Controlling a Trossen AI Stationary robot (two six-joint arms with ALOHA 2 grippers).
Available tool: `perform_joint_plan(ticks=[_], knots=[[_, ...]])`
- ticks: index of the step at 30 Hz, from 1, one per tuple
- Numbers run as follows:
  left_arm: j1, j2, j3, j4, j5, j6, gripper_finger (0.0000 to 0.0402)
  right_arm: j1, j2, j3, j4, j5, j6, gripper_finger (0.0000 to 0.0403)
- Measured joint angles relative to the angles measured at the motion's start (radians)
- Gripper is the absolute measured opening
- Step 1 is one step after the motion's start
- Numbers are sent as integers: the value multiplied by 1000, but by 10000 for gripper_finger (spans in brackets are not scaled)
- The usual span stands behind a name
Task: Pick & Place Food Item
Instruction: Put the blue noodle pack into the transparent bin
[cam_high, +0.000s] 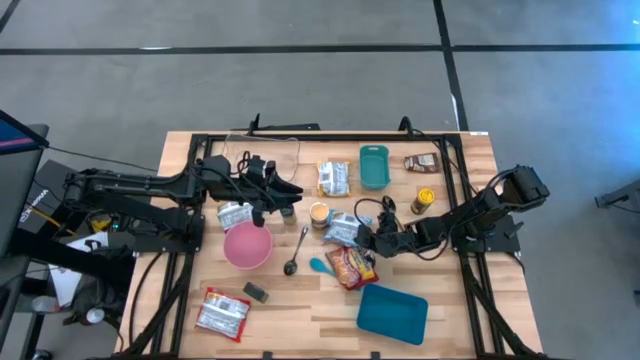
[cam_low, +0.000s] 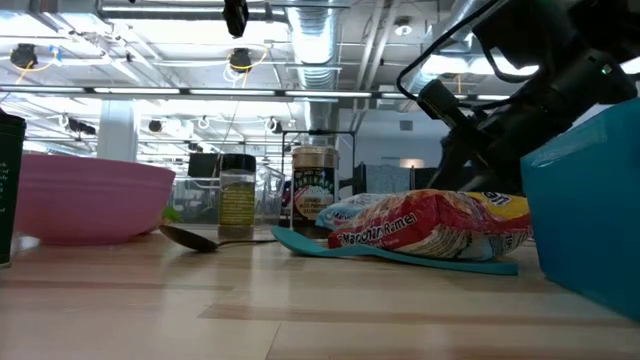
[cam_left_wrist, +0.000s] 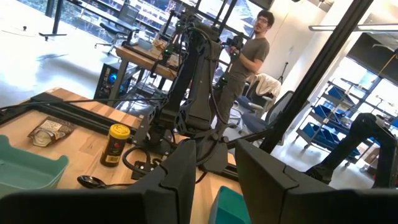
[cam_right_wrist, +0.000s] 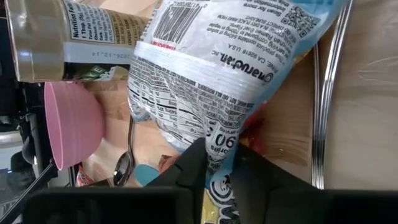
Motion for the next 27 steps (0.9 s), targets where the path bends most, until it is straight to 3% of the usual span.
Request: perform_joint_plan(ticks=[7,18,27], knots=[[0,0,0,0,0,0,108,2,0,0,8,-2,-10,4],[0,0,0,0,0,0,108,39,-20,0,13,2,-110,1],[0,0,0,0,0,0,108,39,-132,0,-17,25,-248,1]])
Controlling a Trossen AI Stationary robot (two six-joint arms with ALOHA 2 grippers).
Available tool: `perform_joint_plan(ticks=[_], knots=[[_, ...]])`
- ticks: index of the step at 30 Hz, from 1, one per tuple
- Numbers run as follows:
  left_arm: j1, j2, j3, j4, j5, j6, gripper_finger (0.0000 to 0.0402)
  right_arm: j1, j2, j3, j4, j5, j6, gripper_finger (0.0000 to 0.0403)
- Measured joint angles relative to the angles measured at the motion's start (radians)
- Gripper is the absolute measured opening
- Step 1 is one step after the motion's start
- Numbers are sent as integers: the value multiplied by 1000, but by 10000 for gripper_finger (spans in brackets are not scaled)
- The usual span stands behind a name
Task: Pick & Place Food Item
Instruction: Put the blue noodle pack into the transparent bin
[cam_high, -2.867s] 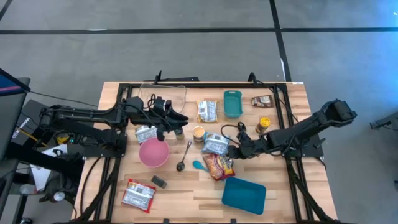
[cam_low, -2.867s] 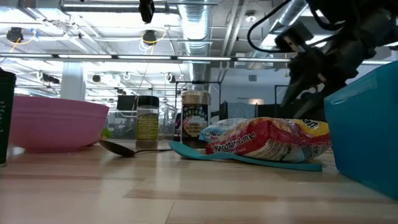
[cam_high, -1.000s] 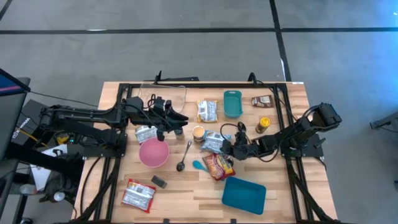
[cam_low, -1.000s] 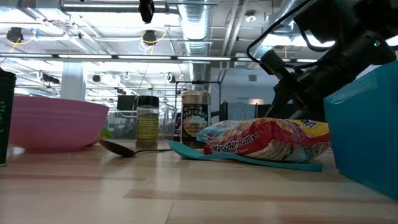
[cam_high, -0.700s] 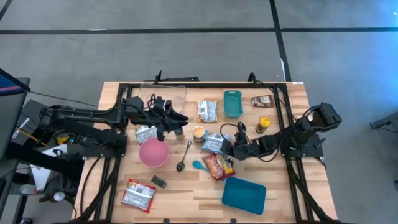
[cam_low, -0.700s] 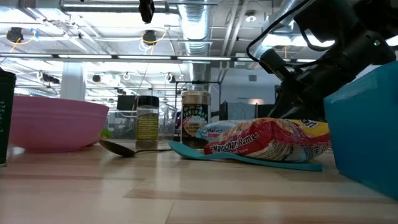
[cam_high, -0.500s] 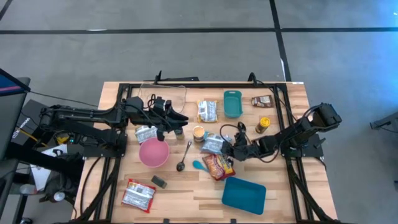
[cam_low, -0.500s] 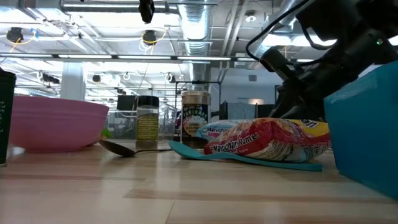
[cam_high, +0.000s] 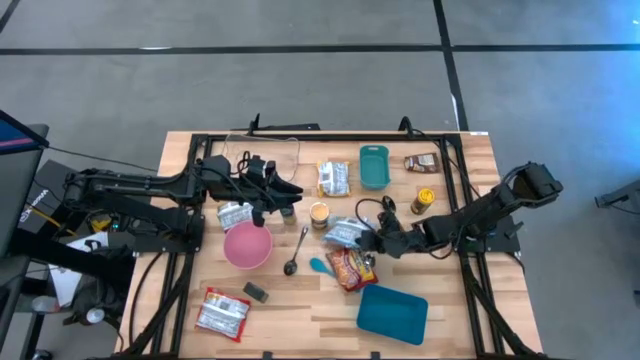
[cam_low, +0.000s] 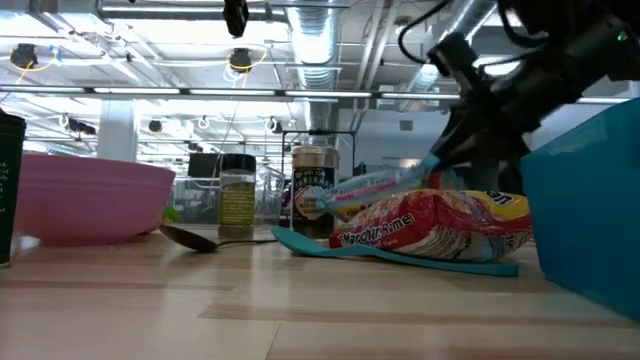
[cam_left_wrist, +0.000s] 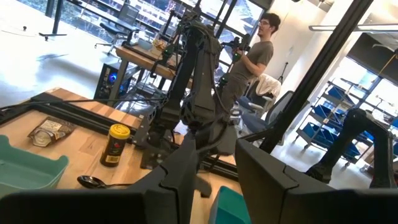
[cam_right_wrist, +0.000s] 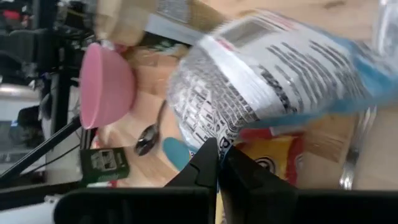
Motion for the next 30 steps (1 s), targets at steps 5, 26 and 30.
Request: perform_joint_plan(ticks=[5,26,30], knots=[[0,0,0,0,0,0,108,1,-91,0,-56,-2,-104,0],[-1,0,0,92,0,4,108,-2,-530,0,-146,-11,-365,0],[-7,0,0,122,0,89,108,-2,-581,0,-125,-2,-366,0]])
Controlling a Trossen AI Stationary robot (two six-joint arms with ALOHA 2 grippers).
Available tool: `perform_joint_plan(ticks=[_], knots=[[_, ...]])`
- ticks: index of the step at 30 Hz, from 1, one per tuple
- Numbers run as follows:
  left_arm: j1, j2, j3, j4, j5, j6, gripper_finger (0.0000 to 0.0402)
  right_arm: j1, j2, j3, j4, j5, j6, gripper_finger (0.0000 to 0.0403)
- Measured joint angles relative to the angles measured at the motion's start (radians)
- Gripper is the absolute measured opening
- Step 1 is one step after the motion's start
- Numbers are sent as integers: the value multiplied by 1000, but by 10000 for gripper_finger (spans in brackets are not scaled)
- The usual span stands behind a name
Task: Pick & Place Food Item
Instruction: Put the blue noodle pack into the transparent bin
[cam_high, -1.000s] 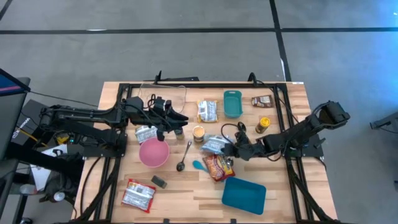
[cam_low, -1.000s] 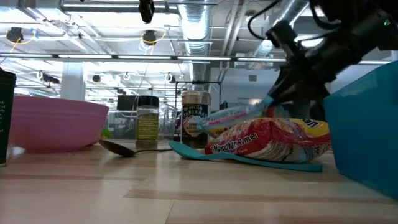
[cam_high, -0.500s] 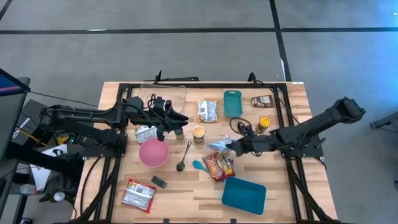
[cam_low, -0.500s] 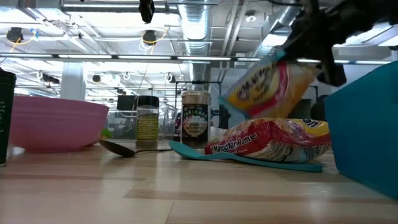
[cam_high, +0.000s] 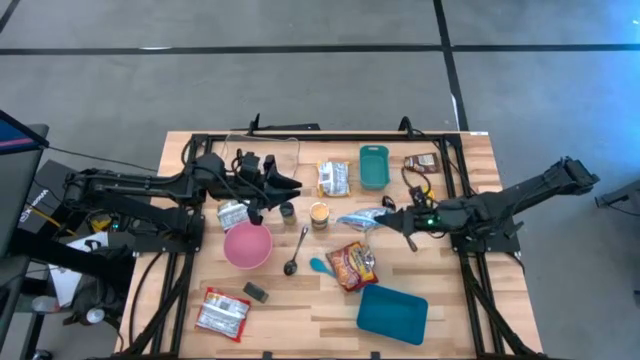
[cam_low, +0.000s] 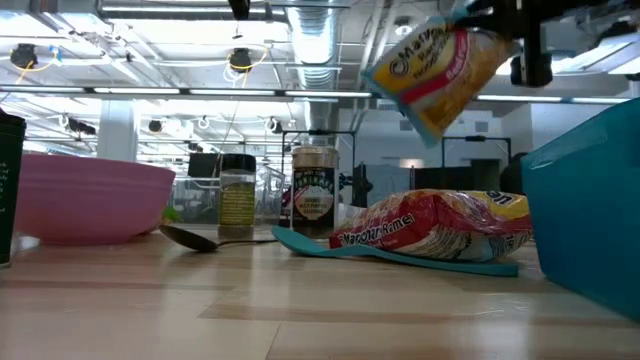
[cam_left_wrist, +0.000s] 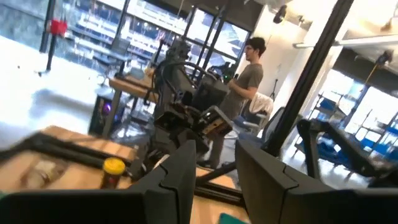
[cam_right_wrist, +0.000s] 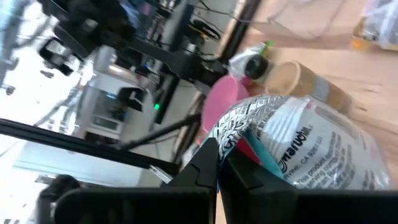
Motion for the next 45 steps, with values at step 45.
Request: perform_joint_plan(ticks=[45], knots=[[-30,308,0,144,-128,342,224,-72,-19,0,269,-31,-40,0]])
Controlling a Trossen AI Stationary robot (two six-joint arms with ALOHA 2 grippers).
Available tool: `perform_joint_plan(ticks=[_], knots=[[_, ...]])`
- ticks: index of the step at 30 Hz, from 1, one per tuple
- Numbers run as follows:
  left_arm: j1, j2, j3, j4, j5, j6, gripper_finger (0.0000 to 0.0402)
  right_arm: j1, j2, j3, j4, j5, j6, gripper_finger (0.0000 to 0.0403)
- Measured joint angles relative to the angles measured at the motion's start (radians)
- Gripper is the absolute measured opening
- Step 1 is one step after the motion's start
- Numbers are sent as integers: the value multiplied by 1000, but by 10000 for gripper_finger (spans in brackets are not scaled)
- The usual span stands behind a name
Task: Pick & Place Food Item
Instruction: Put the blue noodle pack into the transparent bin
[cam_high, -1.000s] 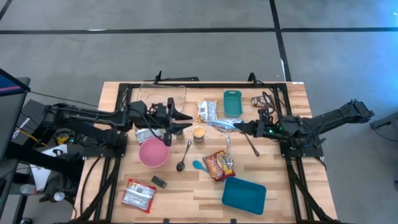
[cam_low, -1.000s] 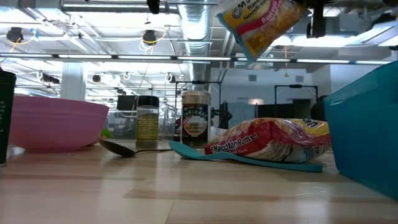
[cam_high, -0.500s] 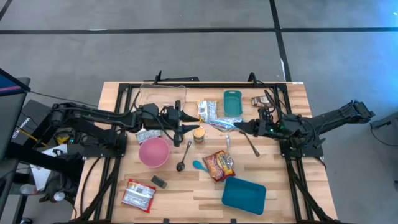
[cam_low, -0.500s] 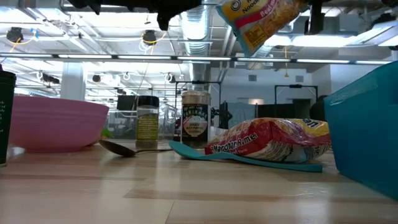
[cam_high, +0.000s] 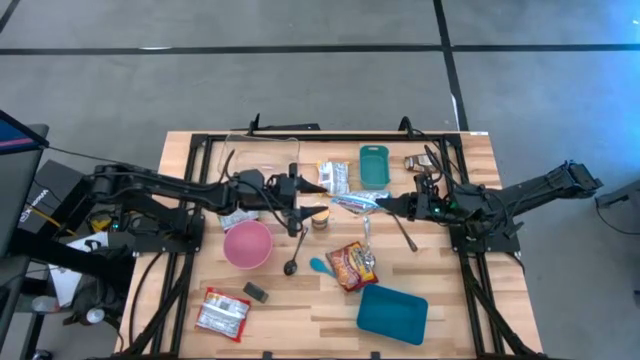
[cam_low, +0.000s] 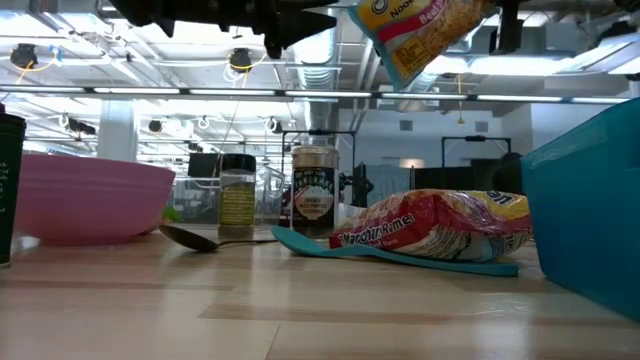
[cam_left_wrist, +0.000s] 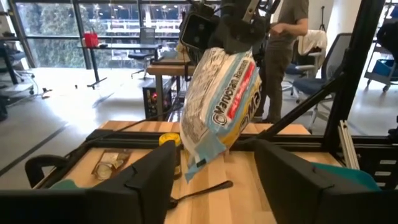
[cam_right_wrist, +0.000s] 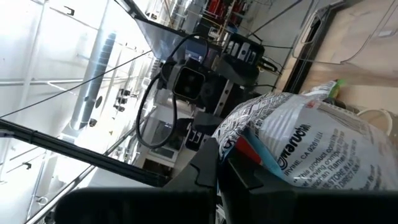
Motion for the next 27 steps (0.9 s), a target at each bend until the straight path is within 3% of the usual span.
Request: perform_joint_plan(ticks=[8,22,27], knots=[[0,11,0,35,0,0,252,0,0,0,-2,0,0,0],[0,13,0,57,-1,-1,254,1,0,0,-4,-25,0,0],[-7,73,0,131,2,-8,254,-2,0,0,-4,-25,0,0]])
